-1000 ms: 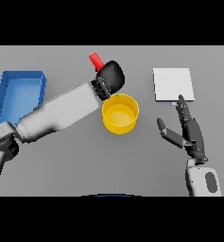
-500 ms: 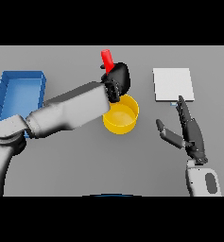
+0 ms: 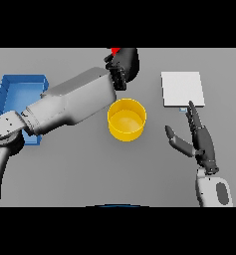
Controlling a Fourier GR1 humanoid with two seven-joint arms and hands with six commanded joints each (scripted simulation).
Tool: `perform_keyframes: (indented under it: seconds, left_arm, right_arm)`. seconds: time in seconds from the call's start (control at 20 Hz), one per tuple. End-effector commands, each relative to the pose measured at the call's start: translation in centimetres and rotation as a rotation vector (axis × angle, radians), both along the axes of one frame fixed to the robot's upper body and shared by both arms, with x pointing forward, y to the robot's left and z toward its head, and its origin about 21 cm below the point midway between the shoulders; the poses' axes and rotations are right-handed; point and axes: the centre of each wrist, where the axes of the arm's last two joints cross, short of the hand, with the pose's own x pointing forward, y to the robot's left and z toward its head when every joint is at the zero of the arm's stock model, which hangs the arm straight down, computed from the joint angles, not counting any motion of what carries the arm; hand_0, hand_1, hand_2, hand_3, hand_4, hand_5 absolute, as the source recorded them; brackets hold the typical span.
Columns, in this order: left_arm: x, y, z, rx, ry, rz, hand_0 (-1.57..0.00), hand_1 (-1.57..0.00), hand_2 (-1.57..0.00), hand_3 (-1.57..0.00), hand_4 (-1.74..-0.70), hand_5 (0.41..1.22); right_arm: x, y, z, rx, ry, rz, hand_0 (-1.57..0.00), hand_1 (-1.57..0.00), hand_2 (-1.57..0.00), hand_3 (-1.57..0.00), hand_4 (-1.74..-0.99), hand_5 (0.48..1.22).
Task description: Pick up the red beaker and tilt it to pour out 1 green nut into yellow bowl. Pick up the yellow bowl and place it on the metallic measuring scale.
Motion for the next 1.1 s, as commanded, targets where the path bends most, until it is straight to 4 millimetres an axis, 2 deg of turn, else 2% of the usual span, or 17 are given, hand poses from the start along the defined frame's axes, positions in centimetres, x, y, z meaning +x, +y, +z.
perform_keyframes:
  seconds: [0.0, 0.05, 0.1, 0.15, 0.25, 0.3, 0.4, 0.45, 0.5, 0.6, 0.7, 0.9, 1.05]
  left_arm:
    - [0.3, 0.1, 1.6, -0.032, -0.021, -0.009, -1.57, -1.39, -1.38, -1.57, -1.69, 1.181]
    - [0.7, 0.2, 2.3, -0.056, -0.049, -0.021, -1.57, -1.27, -1.25, -1.57, -1.64, 1.189]
    - [1.4, 0.6, 4.5, -0.085, -0.111, 0.001, -1.57, -1.33, -1.32, -1.36, -1.66, 1.196]
    - [1.9, 1.0, 6.2, -0.106, -0.137, 0.000, -1.57, -1.38, -1.37, -1.21, -1.68, 1.201]
    - [2.8, 1.6, 10.4, -0.171, -0.195, 0.034, -1.57, -1.45, -1.44, -1.34, -1.60, 1.208]
    - [3.3, 2.6, 12.9, -0.243, -0.220, 0.079, -1.57, -1.47, -1.47, -1.39, -1.57, 1.211]
    - [4.1, 4.2, 15.3, -0.359, -0.230, 0.160, -1.57, -1.51, -1.50, -1.45, -1.54, 1.214]
    - [4.8, 6.1, 17.1, -0.465, -0.218, 0.233, -1.57, -1.52, -1.52, -1.48, -1.58, 1.216]
    - [5.7, 9.5, 18.3, -0.620, -0.209, 0.357, -1.57, -1.53, -1.53, -1.45, -1.61, 1.217]
    - [6.9, 14.6, 18.6, -0.865, -0.147, 0.488, -1.57, -1.55, -1.54, -1.45, -1.66, 1.218]
    - [7.4, 18.3, 18.1, -1.043, -0.135, 0.573, -1.57, -1.55, -1.55, -1.42, -1.69, 1.219]
    - [7.6, 24.4, 16.3, -1.325, -0.176, 0.714, -1.57, -1.56, -1.56, -1.44, -1.72, 1.220]
    - [7.5, 27.4, 12.9, -1.439, -0.220, 0.837, -1.57, -1.57, -1.57, -1.41, -1.73, 1.221]
  right_arm:
    - [-0.1, 0.1, 0.3, -0.006, -0.021, 0.009, 0.00, 0.00, 0.00, 0.00, -1.219, 0.601]
    - [0.1, 0.1, 0.4, 0.001, -0.021, 0.013, 0.00, 0.00, 0.00, 0.00, -1.222, 0.609]
    - [0.1, 0.0, 0.4, 0.012, -0.021, 0.018, 0.00, 0.00, 0.00, 0.00, -1.224, 0.615]
    - [0.1, 0.4, 0.3, 0.020, -0.022, 0.028, 0.00, 0.00, 0.00, 0.00, -1.231, 0.620]
    - [0.5, 0.0, 0.7, 0.015, -0.020, 0.028, 0.00, 0.00, 0.00, 0.00, -1.246, 0.631]
    - [0.5, 0.1, 0.6, 0.014, -0.019, 0.028, 0.00, 0.00, 0.00, 0.00, -1.256, 0.635]
    - [0.4, 0.1, 0.8, 0.020, -0.032, 0.041, 0.00, 0.00, 0.00, 0.00, -1.274, 0.642]
    - [0.3, -0.2, 0.5, 0.011, -0.017, 0.043, 0.00, 0.00, 0.00, 0.00, -1.281, 0.644]
    - [0.4, 0.0, 0.8, 0.003, -0.024, 0.047, 0.00, 0.00, 0.00, 0.00, -1.292, 0.645]
    - [0.5, 0.0, 0.6, -0.010, -0.026, 0.059, 0.00, 0.00, 0.00, 0.00, -1.306, 0.651]
    - [1.1, 0.1, 0.8, -0.018, -0.047, 0.066, 0.00, 0.00, 0.00, 0.00, -1.312, 0.653]
    - [1.1, 0.4, 0.8, -0.036, -0.051, 0.078, 0.00, 0.00, 0.00, 0.00, -1.298, 0.651]
    - [1.0, 0.5, 0.8, -0.016, -0.042, 0.072, 0.00, 0.00, 0.00, 0.00, -1.276, 0.651]
